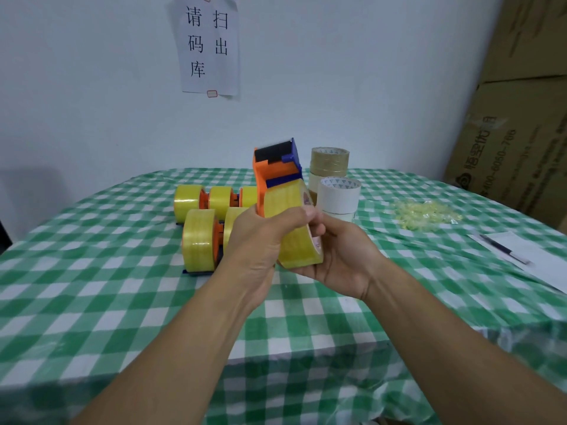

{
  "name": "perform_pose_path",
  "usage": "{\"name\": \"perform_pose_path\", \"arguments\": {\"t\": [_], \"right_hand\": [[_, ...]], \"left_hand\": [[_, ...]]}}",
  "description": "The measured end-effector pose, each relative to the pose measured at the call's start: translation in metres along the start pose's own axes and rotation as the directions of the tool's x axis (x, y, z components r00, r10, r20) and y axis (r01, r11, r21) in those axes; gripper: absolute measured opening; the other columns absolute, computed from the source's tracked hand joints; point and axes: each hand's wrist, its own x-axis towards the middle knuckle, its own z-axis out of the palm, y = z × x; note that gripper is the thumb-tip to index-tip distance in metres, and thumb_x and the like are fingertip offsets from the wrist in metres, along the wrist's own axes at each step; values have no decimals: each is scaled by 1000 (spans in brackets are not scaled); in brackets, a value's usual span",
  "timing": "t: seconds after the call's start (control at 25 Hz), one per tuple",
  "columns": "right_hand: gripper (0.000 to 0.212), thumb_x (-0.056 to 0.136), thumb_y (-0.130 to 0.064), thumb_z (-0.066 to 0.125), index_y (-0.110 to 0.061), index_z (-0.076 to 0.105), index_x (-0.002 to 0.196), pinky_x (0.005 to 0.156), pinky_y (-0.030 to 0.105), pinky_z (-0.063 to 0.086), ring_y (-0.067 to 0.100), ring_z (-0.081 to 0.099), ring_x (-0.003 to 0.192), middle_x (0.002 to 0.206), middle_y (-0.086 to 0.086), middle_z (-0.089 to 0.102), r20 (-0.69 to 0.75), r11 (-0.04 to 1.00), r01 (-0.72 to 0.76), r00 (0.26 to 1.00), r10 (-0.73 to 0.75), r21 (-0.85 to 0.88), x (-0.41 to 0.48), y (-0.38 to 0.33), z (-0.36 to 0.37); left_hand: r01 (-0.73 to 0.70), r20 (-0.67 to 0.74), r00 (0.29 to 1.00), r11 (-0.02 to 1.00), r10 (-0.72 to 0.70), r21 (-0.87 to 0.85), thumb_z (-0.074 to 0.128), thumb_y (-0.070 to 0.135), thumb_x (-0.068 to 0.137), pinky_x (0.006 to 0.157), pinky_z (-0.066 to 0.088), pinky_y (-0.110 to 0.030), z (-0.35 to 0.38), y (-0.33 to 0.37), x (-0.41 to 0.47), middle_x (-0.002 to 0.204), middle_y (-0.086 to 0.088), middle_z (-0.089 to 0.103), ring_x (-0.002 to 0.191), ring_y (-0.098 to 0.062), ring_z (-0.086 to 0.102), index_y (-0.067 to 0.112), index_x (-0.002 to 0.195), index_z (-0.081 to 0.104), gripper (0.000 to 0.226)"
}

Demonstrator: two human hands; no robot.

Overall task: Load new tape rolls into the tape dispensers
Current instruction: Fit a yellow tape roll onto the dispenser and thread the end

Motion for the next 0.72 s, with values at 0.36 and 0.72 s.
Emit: {"name": "perform_pose_path", "arguments": {"t": [0.36,0.72], "right_hand": [[35,102,-23,46,-12,63,131,87,47,58,29,69,97,116,13,66,72,987,31,996,-43,160,11,6,0],[84,87,-76,48,2,62,115,85,56,59,29,69,82,64,4,58,-47,905,-45,999,28,-423,-12,-22,7]], "left_hand": [[-2,72,997,1000,1,20,64,-5,85,90,58,-50,8,0,-3,95,-18,77,97,-35,73,12,80,81,24],[-12,128,992,993,-3,117,67,23,90,68,58,-36,-3,5,-3,81,-14,71,72,-25,68,8,92,72,16]]}}
